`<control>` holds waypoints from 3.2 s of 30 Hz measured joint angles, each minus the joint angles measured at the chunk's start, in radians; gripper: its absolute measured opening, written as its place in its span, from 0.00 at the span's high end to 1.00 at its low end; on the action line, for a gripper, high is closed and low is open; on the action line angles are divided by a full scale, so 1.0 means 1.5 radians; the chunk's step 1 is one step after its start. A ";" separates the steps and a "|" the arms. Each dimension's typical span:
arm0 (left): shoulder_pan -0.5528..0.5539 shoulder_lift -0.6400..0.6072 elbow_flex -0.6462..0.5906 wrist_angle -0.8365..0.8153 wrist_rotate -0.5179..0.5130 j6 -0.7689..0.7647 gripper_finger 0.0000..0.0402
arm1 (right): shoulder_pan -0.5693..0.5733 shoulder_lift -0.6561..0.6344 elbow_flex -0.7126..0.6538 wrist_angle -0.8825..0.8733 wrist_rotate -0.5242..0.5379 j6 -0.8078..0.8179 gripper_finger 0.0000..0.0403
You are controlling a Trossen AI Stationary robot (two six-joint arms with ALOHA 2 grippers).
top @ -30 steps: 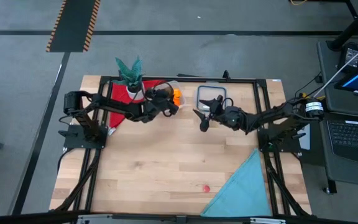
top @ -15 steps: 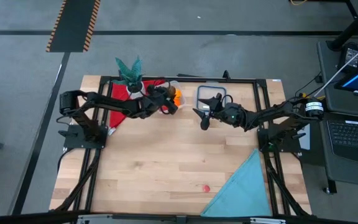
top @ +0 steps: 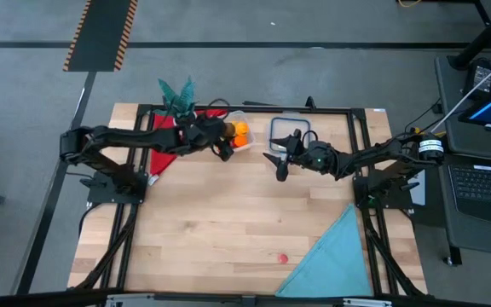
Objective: Pick and placing Produce into tupperware
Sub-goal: Put the kiwi into the transparent bin
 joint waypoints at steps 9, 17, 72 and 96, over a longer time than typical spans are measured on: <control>0.048 0.006 0.116 -0.248 0.064 0.003 0.42 | 0.002 0.000 0.000 0.001 -0.010 -0.017 0.32; 0.085 0.006 0.126 -0.280 0.130 0.005 0.42 | 0.002 0.000 0.000 0.001 -0.010 -0.030 0.32; 0.111 0.179 0.127 -0.190 0.231 0.058 0.36 | 0.002 0.000 0.000 -0.029 -0.009 -0.032 0.32; 0.104 0.157 0.127 -0.187 0.229 0.080 0.25 | 0.002 0.000 0.000 -0.021 -0.009 -0.051 0.32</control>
